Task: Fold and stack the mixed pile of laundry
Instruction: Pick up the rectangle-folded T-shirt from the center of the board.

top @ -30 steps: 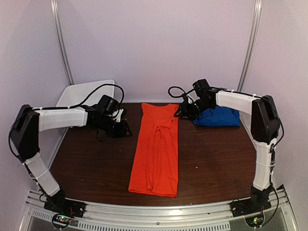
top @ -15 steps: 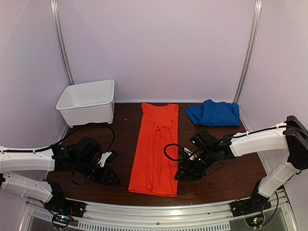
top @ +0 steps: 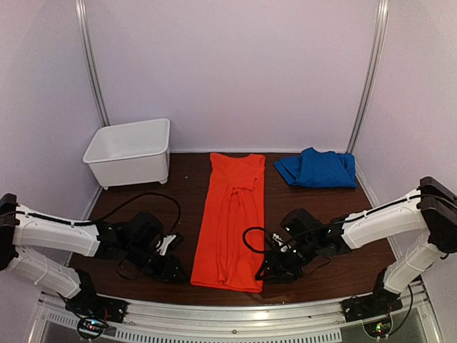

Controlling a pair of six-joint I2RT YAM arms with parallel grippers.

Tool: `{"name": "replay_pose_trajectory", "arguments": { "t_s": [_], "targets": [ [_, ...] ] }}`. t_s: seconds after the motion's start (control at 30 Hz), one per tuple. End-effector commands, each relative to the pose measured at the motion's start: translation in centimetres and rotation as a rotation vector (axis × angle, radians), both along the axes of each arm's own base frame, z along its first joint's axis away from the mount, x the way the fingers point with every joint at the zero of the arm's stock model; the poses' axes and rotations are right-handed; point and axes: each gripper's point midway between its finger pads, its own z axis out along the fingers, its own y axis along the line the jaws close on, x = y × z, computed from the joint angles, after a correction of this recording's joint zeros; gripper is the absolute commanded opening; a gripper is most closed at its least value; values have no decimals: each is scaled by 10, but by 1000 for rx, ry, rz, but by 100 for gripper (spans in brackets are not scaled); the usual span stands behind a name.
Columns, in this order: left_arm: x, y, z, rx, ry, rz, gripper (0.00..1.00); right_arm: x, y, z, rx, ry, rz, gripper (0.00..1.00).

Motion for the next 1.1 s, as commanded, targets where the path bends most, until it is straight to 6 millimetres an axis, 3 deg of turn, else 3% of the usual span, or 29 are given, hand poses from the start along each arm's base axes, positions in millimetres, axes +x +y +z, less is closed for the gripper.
{"name": "replay_pose_trajectory", "arguments": {
  "t_s": [0.0,0.43,0.63,0.7,0.77,0.93,1.07],
  "targets": [
    [7,-19,5,-73,-19,0,39,-8,6,-13,5,26,-11,49],
    [1,-28,-17,-45,30,-19,36,-24,5,-39,-37,70,32,39],
    [-2,-31,-15,-48,32,-33,15,-27,-5,-42,-62,65,19,9],
    [-7,-32,-12,-46,35,-52,7,-27,-4,-37,-49,53,27,0],
    [-16,-31,-6,-36,37,-82,0,-30,-1,-28,-26,24,59,0],
    [-37,-23,17,-45,23,-120,0,-50,-12,-13,-49,20,113,0],
    [-40,-17,38,-84,3,-101,0,-51,-18,11,-15,-4,79,0]
  ]
}}
